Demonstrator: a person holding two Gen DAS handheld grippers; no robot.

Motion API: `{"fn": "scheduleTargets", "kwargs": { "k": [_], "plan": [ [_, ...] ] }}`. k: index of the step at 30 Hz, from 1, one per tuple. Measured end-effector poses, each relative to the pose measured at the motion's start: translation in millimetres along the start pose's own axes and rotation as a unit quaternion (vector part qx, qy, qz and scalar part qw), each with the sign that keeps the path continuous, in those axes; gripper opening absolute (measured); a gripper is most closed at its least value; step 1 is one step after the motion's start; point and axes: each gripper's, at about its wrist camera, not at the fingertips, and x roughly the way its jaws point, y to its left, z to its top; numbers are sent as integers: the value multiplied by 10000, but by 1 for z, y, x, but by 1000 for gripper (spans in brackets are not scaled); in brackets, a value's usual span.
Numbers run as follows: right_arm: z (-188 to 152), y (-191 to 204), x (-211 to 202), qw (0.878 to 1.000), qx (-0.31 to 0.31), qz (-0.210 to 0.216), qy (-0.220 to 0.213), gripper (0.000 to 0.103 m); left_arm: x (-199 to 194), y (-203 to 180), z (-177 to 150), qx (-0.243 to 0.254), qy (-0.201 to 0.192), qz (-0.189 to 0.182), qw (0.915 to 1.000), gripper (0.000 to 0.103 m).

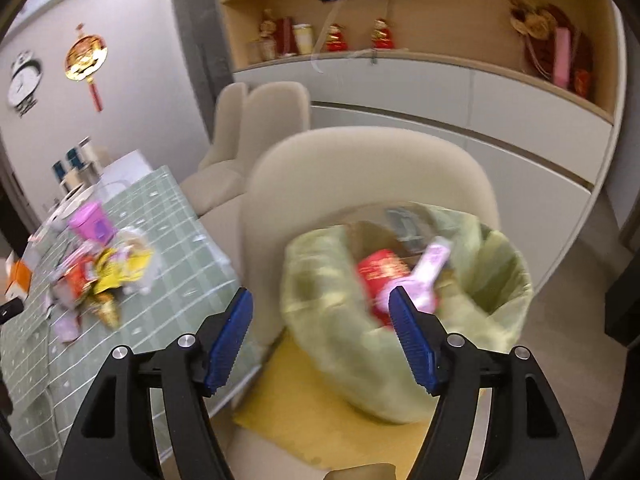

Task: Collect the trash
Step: 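Return both grippers to the table and grasp the pink candy bar with the left gripper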

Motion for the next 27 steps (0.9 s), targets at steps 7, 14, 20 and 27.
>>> {"fn": "scheduleTargets", "kwargs": {
  "k": [7, 14, 20, 27],
  "plan": [
    [-13, 93, -28, 9989, -267, 341, -159, 67, -15, 98, -12, -662, -210, 298, 9971, 77],
    [-36, 184, -20, 9939, -709, 831, 117, 67, -35, 171, -25, -870, -316, 232, 9954, 77],
    [-40, 237, -12, 9910, -914, 969, 101, 67, -51, 210, -14, -630, -382, 467, 9962, 77],
    [-57, 280, 9, 9859, -1027, 1236, 476, 67, -30, 248, -4, -844, -98, 429, 9955, 74]
  ]
}}
